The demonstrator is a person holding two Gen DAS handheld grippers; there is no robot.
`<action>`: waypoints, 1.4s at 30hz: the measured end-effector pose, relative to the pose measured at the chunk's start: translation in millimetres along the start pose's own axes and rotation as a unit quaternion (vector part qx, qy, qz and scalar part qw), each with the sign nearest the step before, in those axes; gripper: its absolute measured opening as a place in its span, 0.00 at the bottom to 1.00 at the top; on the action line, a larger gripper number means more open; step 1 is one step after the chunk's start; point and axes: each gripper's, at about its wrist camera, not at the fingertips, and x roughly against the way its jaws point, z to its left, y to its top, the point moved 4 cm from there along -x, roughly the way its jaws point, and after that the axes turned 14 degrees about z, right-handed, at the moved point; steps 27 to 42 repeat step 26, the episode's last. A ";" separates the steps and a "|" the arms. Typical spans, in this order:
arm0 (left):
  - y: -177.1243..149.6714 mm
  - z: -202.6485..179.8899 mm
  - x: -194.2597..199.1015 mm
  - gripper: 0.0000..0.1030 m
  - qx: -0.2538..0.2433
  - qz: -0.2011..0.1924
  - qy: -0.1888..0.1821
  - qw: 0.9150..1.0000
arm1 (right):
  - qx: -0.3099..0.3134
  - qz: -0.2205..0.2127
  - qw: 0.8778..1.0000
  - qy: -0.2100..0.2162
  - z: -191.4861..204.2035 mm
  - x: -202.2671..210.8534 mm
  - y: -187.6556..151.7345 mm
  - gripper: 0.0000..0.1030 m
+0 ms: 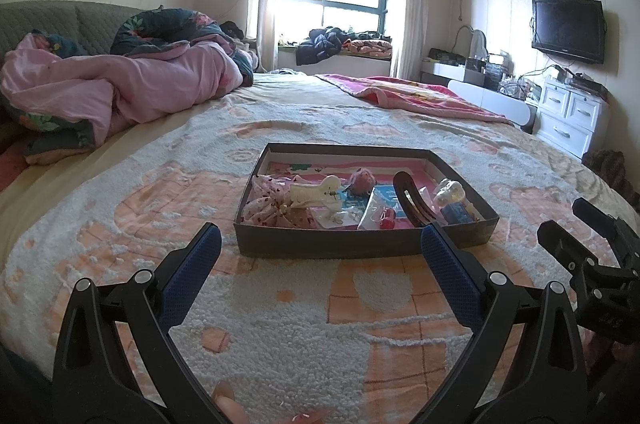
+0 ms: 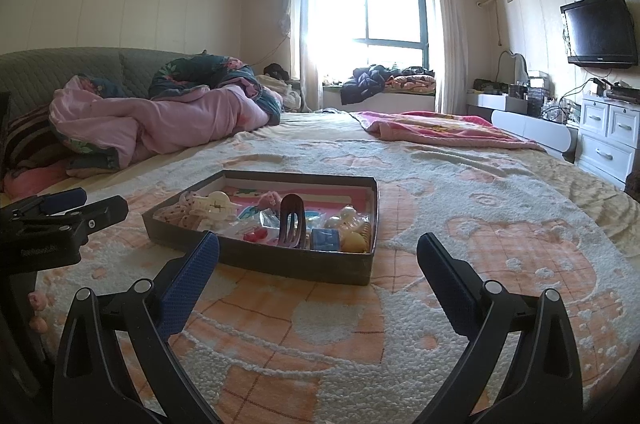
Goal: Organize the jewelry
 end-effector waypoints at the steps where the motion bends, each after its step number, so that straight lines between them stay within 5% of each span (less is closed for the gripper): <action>1: 0.2 -0.1 -0.6 0.89 0.000 0.001 0.001 1.000 | 0.001 0.000 1.000 0.001 0.1 0.1 -0.2 0.94; 19: 1.0 15.0 -7.9 0.89 0.034 0.022 0.017 0.999 | -0.023 0.026 0.999 -0.010 -14.2 -15.5 -0.4 0.94; 26: 28.5 105.0 -37.5 0.89 0.116 0.071 0.108 0.985 | -0.095 0.066 0.985 -0.131 -103.4 -53.5 35.0 0.94; 42: 28.5 105.0 -37.5 0.89 0.116 0.071 0.108 0.985 | -0.095 0.066 0.985 -0.131 -103.4 -53.5 35.0 0.94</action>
